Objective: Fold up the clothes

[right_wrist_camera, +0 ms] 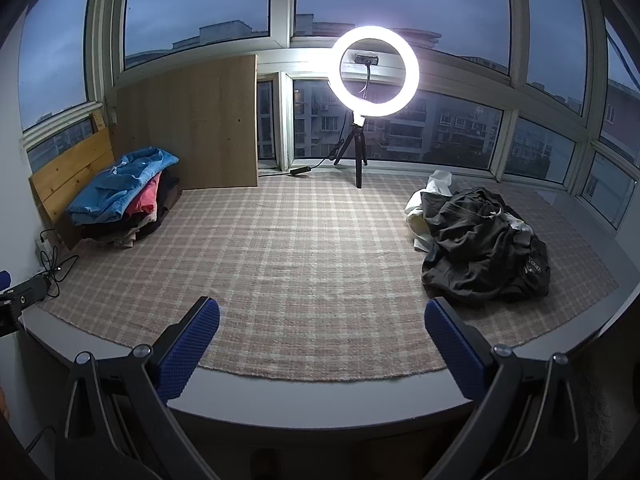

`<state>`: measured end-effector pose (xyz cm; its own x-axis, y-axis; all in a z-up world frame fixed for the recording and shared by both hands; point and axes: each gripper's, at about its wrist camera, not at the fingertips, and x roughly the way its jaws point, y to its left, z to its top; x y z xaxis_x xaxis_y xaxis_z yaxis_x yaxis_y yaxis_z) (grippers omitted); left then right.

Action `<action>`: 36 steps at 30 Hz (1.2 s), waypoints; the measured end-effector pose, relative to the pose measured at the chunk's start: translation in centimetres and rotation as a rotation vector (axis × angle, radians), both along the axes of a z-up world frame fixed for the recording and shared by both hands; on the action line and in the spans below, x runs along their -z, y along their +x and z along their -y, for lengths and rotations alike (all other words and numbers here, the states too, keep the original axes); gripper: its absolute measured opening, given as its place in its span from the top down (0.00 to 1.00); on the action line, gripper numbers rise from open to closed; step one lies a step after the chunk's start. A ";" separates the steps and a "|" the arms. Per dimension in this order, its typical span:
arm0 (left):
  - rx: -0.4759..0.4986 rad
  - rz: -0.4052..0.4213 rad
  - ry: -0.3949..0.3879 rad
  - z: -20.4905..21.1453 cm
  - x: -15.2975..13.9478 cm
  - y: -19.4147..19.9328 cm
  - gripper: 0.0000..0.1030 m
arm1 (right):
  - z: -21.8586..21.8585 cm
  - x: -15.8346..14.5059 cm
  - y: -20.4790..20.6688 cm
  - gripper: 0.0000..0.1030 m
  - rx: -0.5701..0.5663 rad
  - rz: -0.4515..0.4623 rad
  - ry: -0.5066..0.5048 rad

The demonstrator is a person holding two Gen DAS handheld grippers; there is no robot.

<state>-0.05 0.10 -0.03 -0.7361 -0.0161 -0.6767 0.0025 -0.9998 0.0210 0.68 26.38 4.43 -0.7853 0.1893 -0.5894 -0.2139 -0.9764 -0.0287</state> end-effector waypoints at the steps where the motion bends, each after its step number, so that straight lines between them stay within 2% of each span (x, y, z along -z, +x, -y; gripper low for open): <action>1: 0.005 0.001 0.000 -0.1 0.0 -0.1 0.01 | 0.0 0.0 0.0 0.00 0.001 -0.001 -0.001; 10: 0.046 0.007 0.000 -1.0 0.4 -0.6 0.01 | -0.8 0.4 -0.9 0.00 0.028 -0.005 -0.018; 36: 0.205 -0.008 0.029 -3.8 -0.4 -11.5 0.02 | -3.2 -0.6 -8.5 0.00 0.174 0.005 0.020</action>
<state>-11.52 3.91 0.41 -0.7273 0.1540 -0.6688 -0.2009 -0.9796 -0.0070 -7.86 29.61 5.05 -0.7369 0.3340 -0.5877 -0.3793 -0.9240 -0.0495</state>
